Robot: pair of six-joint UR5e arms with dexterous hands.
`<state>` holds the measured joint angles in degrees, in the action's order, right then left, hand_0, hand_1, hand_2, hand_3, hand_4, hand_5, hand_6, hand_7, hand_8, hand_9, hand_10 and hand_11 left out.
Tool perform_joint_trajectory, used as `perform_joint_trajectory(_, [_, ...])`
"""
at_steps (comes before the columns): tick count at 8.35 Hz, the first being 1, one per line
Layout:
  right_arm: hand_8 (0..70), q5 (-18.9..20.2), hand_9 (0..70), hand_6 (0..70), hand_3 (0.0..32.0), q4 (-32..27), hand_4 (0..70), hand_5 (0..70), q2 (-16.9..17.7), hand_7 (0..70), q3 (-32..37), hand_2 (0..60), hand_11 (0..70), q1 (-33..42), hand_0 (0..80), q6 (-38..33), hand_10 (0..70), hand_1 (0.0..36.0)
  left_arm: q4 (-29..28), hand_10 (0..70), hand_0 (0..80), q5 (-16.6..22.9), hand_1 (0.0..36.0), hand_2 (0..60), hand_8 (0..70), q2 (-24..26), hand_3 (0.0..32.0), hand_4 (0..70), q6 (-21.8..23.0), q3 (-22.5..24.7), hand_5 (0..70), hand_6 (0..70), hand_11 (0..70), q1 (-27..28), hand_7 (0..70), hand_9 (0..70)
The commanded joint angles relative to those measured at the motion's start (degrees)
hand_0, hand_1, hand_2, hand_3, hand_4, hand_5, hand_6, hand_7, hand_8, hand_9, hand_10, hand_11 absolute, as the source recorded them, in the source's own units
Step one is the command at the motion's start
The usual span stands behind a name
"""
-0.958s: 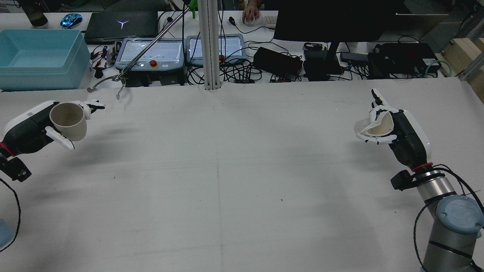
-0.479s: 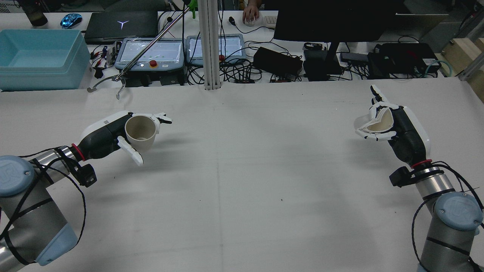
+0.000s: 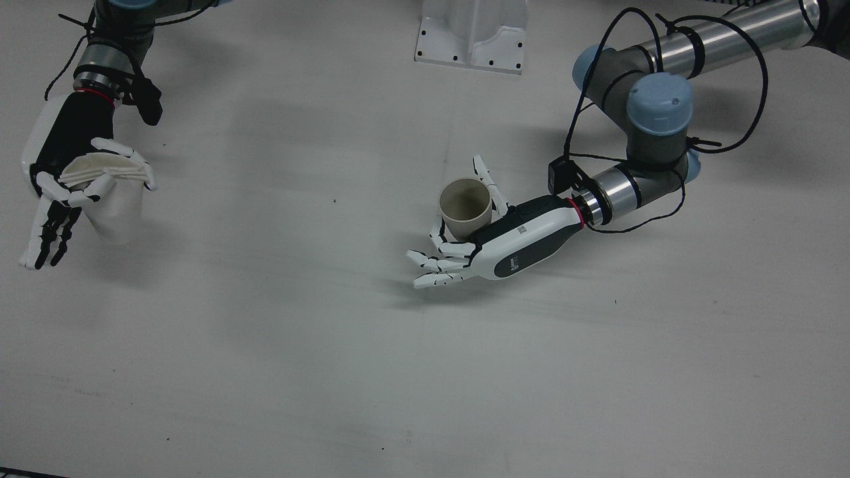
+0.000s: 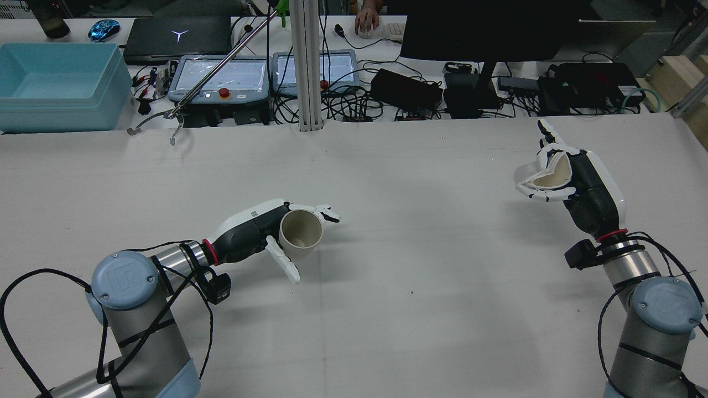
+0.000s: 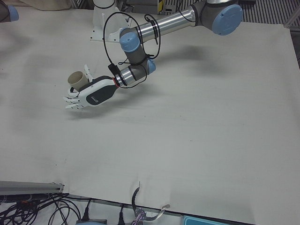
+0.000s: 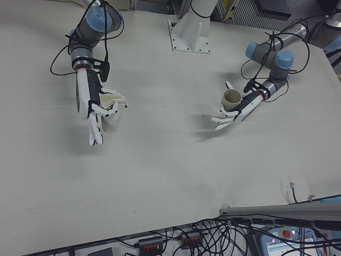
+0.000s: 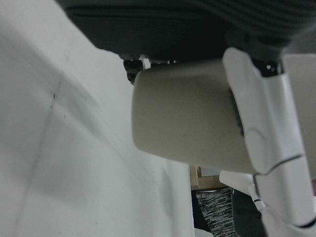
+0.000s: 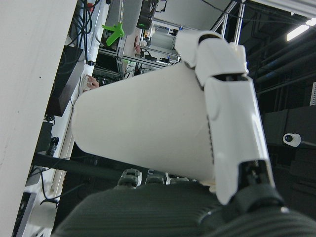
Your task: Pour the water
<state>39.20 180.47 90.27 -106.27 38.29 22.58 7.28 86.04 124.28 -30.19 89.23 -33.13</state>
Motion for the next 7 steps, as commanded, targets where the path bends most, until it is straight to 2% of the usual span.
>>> perform_joint_trajectory(1, [0.5,2.4,0.4,7.6,0.0,3.3,47.4,70.0,-8.2,9.1,-0.9,27.6,5.3,-0.8,75.9,7.4,1.9,33.1,0.4,7.0,55.8,-0.4,11.5,0.0,6.5,5.3,0.0,69.2,-0.3,-3.1,70.0,20.5,10.5,7.4,22.0,9.7])
perform_joint_trajectory(2, [0.6,5.5,0.6,8.0,0.0,7.5,47.1,70.0,-13.0,10.2,-4.2,27.4,4.7,-1.5,79.7,16.5,1.4,34.3,0.4,7.3,56.2,-1.6,13.1,0.0,6.8,6.0,0.0,70.0,-1.0,-3.3,70.0,21.2,11.0,9.0,22.5,10.1])
perform_joint_trajectory(3, [0.6,7.6,0.6,8.1,0.0,8.3,44.7,70.0,-15.4,10.1,-8.1,27.0,4.9,-2.8,80.0,27.1,1.4,34.7,0.6,7.2,56.3,-1.5,13.5,0.1,6.8,6.8,0.0,70.0,-1.1,-3.3,70.0,21.2,10.9,9.1,22.8,10.0])
perform_joint_trajectory(5, [0.7,7.9,0.7,8.8,0.0,8.5,49.8,70.0,-16.5,10.7,-15.8,27.1,5.5,-9.9,80.0,42.9,1.9,34.3,0.8,7.4,55.9,-1.4,13.7,1.7,7.3,7.3,0.0,70.0,-1.0,-3.4,70.0,22.1,11.1,9.1,23.3,10.6])
perform_joint_trajectory(7, [0.7,12.3,0.7,8.9,0.0,12.2,47.8,70.0,-16.6,10.6,-23.1,29.2,5.5,-14.2,80.0,62.3,1.9,35.0,1.1,7.5,55.7,-1.1,13.7,2.5,7.1,7.1,0.0,70.0,-0.8,-3.2,70.0,21.9,11.1,8.7,22.9,10.4])
